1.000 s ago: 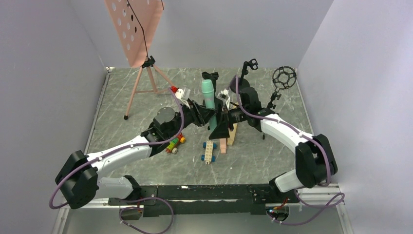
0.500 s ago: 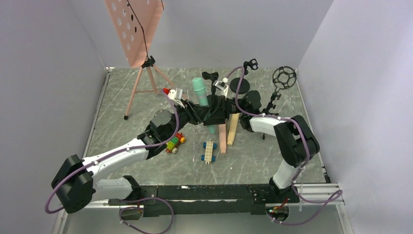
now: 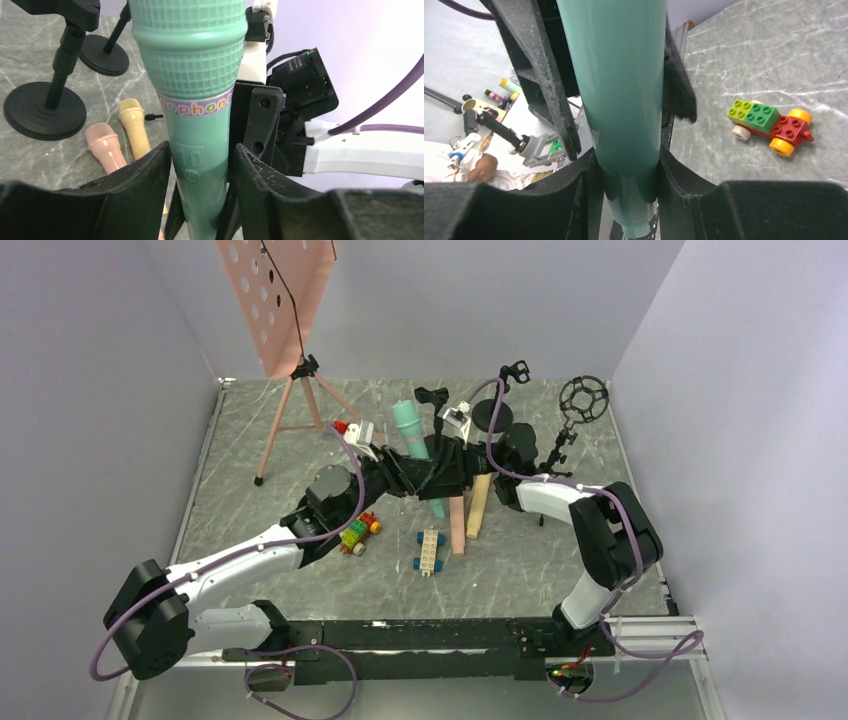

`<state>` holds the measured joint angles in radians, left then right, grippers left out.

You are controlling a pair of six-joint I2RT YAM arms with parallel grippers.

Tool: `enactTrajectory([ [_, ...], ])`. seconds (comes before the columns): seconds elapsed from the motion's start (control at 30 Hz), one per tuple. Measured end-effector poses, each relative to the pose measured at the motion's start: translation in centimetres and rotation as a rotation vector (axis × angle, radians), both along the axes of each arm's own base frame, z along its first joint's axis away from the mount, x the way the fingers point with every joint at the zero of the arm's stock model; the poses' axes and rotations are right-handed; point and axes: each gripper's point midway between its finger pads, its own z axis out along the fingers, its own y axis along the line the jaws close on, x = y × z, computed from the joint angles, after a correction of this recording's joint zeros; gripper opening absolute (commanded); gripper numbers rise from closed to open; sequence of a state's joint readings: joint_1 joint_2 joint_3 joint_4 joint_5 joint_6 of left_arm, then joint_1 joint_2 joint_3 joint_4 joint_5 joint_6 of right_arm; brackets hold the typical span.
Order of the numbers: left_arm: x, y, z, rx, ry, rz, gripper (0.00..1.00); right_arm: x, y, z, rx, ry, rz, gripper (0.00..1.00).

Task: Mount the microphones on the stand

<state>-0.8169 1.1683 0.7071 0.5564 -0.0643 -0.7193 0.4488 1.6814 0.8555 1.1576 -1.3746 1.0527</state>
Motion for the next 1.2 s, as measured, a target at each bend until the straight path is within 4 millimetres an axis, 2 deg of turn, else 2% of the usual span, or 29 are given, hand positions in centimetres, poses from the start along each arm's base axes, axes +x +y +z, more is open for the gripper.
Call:
enactTrajectory([
  [0.07, 0.0, 0.2, -0.2, 0.025, -0.008, -0.004, 0.84, -0.1, -0.1, -0.2, -0.017, 0.015, 0.003, 0.12],
  [0.13, -0.1, 0.7, -0.2, 0.034, -0.005, -0.006, 0.98, -0.2, -0.1, -0.5, -0.032, 0.022, 0.002, 0.12],
  [0.2, -0.2, 1.3, 0.3, 0.033, -0.014, -0.011, 0.99, -0.4, -0.2, -0.9, -0.047, 0.021, 0.001, 0.12],
  [0.4, 0.2, 4.6, 2.7, -0.006, -0.065, -0.029, 0.99, 0.0, 0.4, -2.1, -0.123, -0.042, -0.014, 0.13],
  [0.53, 0.8, 6.1, 2.8, -0.006, -0.058, -0.092, 0.99, -0.3, 1.5, -2.1, -0.166, -0.158, 0.006, 0.13],
  [0.67, 0.3, 5.3, 2.3, 0.018, -0.015, -0.202, 0.97, -1.6, 1.6, -3.3, -0.203, -0.191, 0.042, 0.13],
  [0.83, -0.8, 5.0, 2.5, 0.027, -0.008, -0.268, 0.88, -2.2, 1.0, -4.5, -0.244, -0.192, 0.053, 0.13],
  [1.2, -1.5, 4.7, 1.9, 0.036, 0.001, -0.351, 0.68, -2.6, 0.6, -4.7, -0.249, -0.206, 0.072, 0.14],
])
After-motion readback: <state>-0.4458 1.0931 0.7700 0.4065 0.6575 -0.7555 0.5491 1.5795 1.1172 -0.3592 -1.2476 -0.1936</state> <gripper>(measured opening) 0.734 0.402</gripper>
